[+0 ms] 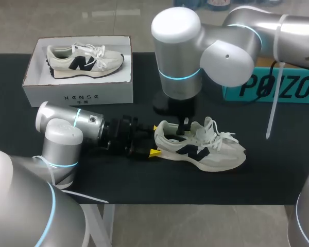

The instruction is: Take the shoe out of the shoebox, open the shoe tongue, remove and reinsert the insole, then place the shoe into the shoebox

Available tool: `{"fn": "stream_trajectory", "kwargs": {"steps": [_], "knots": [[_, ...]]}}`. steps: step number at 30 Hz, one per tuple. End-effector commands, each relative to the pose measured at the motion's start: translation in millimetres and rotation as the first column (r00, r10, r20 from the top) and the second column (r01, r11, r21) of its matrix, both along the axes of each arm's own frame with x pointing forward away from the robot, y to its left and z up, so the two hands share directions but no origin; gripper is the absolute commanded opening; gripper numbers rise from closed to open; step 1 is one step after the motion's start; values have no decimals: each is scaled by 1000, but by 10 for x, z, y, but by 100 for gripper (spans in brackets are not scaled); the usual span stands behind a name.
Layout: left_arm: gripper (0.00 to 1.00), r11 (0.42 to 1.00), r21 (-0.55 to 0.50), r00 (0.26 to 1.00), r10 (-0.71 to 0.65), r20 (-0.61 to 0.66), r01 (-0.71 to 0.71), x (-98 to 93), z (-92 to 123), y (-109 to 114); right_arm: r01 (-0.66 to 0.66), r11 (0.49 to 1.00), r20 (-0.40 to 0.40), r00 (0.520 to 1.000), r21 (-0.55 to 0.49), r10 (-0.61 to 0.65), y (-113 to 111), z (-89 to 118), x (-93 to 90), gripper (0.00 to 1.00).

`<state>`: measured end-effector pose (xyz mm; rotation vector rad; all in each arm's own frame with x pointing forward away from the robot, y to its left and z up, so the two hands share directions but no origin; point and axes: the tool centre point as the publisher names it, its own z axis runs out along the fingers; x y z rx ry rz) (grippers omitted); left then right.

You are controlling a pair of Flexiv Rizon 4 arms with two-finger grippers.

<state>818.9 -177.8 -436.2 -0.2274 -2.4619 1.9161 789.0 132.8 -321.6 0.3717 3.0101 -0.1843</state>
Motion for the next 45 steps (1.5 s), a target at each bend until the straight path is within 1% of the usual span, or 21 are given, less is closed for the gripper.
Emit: {"fn": "stream_trajectory", "kwargs": {"steps": [1, 9, 15, 16, 18, 19, 21, 22, 23, 24, 29, 34, 45], "knots": [[0, 1000, 2, 1000, 0, 0, 0, 11, -34, -32, 1, 1000, 5, 1000, 10, -1, -29, 3, -16, 0], [0, 1000, 2, 1000, 0, 0, 0, 11, -34, -32, -8, 1000, 8, 1000, 12, 8, 0, 11, -22, 0], [0, 1000, 2, 1000, 0, 0, 0, 11, -34, -32, -5, 1000, -18, 1000, 2, 5, 22, -48, -20, 0], [0, 1000, 2, 1000, 0, 0, 0, 11, -34, -32, -5, 1000, -19, 1000, 2, 5, 23, -52, -20, 8], [0, 1000, 2, 1000, 0, 0, 0, 11, -34, -32, -4, 1000, -22, 1000, 3, 4, 25, -58, -20, 21], [0, 1000, 2, 1000, 0, 0, 0, 11, -34, -32, -4, 1000, -24, 1000, 3, 4, 26, -64, -19, 23], [0, 1000, 2, 1000, 0, 0, 0, 11, -34, -32, -2, 1000, -26, 1000, 2, 2, 25, -65, -18, 32], [0, 1000, 2, 1000, 0, 0, 0, 11, -34, -32, -1, 1000, -26, 1000, 2, 1, 24, -66, -16, 33], [0, 1000, 2, 1000, 0, 0, 0, 11, -34, -32, 0, 1000, -27, 1000, 2, 0, 21, -67, -12, 40], [0, 1000, 2, 1000, 0, 0, 0, 11, -34, -32, -1, 1000, -26, 1000, 3, 1, 21, -68, -11, 42], [0, 1000, 2, 1000, 0, 0, 0, 11, -34, -32, 5, 1000, -24, 1000, 3, -5, 13, -72, 0, 37], [0, 1000, 2, 1000, 0, 0, 0, 11, -34, -32, 12, 1000, -28, 1000, 3, -12, -9, -87, 24, 36], [0, 1000, 2, 1000, 0, 0, 0, 11, -34, -32, 31, 999, -57, 998, 12, -30, -63, -281, 201, 36]]}}
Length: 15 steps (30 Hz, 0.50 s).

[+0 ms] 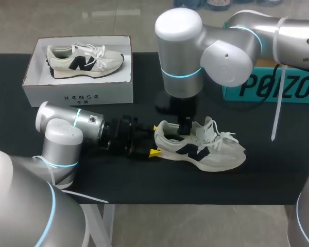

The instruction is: Take the shoe out of the shoebox, open the shoe tongue, remove and reinsert the insole, then place the shoe into the shoebox

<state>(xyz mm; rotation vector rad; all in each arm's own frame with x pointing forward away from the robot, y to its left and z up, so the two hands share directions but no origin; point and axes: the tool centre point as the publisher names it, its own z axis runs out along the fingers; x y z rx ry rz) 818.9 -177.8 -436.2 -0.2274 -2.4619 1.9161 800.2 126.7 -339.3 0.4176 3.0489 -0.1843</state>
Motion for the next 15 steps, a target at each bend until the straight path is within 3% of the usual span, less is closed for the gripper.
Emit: {"fn": "stream_trajectory", "kwargs": {"steps": [1, 6, 15], "knots": [[0, 1000, 2, 1000, 0, 0, 0, 11, -33, -32, 2, 1000, -16, 1000, 6, -2, -4, -122, 108, 36], [0, 1000, 2, 1000, 0, 0, 0, 11, -33, -32, 18, 1000, -23, 1000, 13, -18, -39, -168, 176, 34], [0, 1000, 2, 1000, 0, 0, 0, 11, -33, -32, 19, 1000, 20, 1000, 1, -19, -30, 91, 198, 33]]}}
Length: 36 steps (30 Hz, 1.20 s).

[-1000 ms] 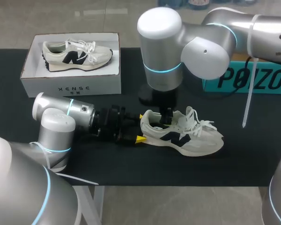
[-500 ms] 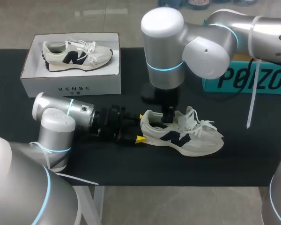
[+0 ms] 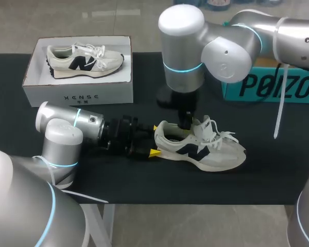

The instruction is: Take the shoe out of the shoebox, open the shoe tongue, remove and reinsert the insole, then place the shoe into the shoebox

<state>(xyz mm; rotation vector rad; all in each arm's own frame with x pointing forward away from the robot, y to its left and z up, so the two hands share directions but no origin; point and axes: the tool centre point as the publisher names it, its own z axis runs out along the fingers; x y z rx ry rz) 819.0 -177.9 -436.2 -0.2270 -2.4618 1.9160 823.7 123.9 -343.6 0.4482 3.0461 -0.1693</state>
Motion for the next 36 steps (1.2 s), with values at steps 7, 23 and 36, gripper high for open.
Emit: {"fn": "stream_trajectory", "kwargs": {"steps": [7, 23, 36], "knots": [[0, 1000, 2, 1000, 0, 0, 0, 10, -34, -31, 3, 1000, 8, 1000, -10, -3, -2, 62, -66, 32], [0, 1000, 2, 1000, 0, 0, 0, 10, -34, -31, 8, 1000, -26, 1000, 6, -8, 11, -136, -131, 29], [0, 1000, 2, 1000, 0, 0, 0, 10, -34, -31, 23, 1000, -46, 999, -4, -23, -82, -357, -17, 32]]}}
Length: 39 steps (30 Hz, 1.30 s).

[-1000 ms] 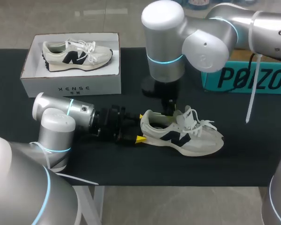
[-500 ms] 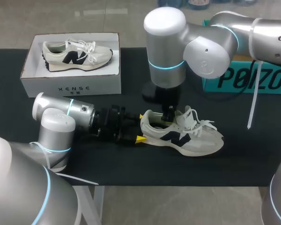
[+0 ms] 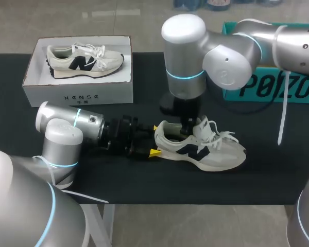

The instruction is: Take the shoe out of the shoebox, open the shoe tongue, remove and reinsert the insole, then place the shoe into the shoebox

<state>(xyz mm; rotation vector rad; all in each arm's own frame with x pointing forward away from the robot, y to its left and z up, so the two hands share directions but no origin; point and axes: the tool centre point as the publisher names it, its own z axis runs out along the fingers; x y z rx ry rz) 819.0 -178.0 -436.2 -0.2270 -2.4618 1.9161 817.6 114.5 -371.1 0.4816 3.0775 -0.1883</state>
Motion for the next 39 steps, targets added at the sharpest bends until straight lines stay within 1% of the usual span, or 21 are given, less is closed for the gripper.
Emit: {"fn": "stream_trajectory", "kwargs": {"steps": [1, 3, 10, 13, 20, 24, 28, 32, 33, 34, 35, 36, 39], "knots": [[0, 1000, 2, 1000, 0, 0, 0, 10, -34, -30, 3, 1000, -9, 1000, 2, -3, 11, -82, 43, 32], [0, 1000, 2, 1000, 0, 0, 0, 10, -34, -30, 2, 1000, -9, 1000, 2, -2, 9, -83, 40, 32], [0, 1000, 2, 1000, 0, 0, 0, 10, -34, -30, 2, 1000, -6, 1000, 0, -2, 2, -86, 25, 37], [0, 1000, 2, 1000, 0, 0, 0, 10, -34, -30, 8, 1000, -5, 1000, 0, -8, -8, -145, 32, 39], [0, 1000, 2, 1000, 0, 0, 0, 10, -34, -30, 13, 1000, -8, 1000, -1, -13, 8, -290, 33, 38], [0, 1000, 2, 1000, 0, 0, 0, 10, -34, -30, 15, 1000, -30, 999, 5, -15, 24, -462, -31, 37], [0, 1000, 2, 1000, 0, 0, 0, 10, -34, -30, 14, 1000, -53, 999, 12, -13, 45, -572, -108, 38], [0, 1000, 2, 1000, 0, 0, 0, 10, -34, -30, -2, 1000, -81, 997, 8, 2, 67, -663, -228, 37], [0, 1000, 2, 1000, 0, 0, 0, 10, -34, -30, -4, 1000, -90, 996, 8, 5, 63, -691, -246, 34], [0, 1000, 2, 1000, 0, 0, 0, 10, -34, -30, -5, 1000, -94, 996, 7, 6, 59, -709, -258, 24], [0, 1000, 2, 1000, 0, 0, 0, 10, -34, -30, -7, 1000, -97, 995, 7, 7, 52, -721, -269, 8], [0, 1000, 2, 1000, 0, 0, 0, 10, -34, -30, -7, 1000, -98, 995, 7, 8, 44, -726, -282, 0], [0, 1000, 2, 1000, 0, 0, 0, 10, -34, -30, -9, 1000, -106, 994, 6, 9, 31, -735, -311, 0]]}}
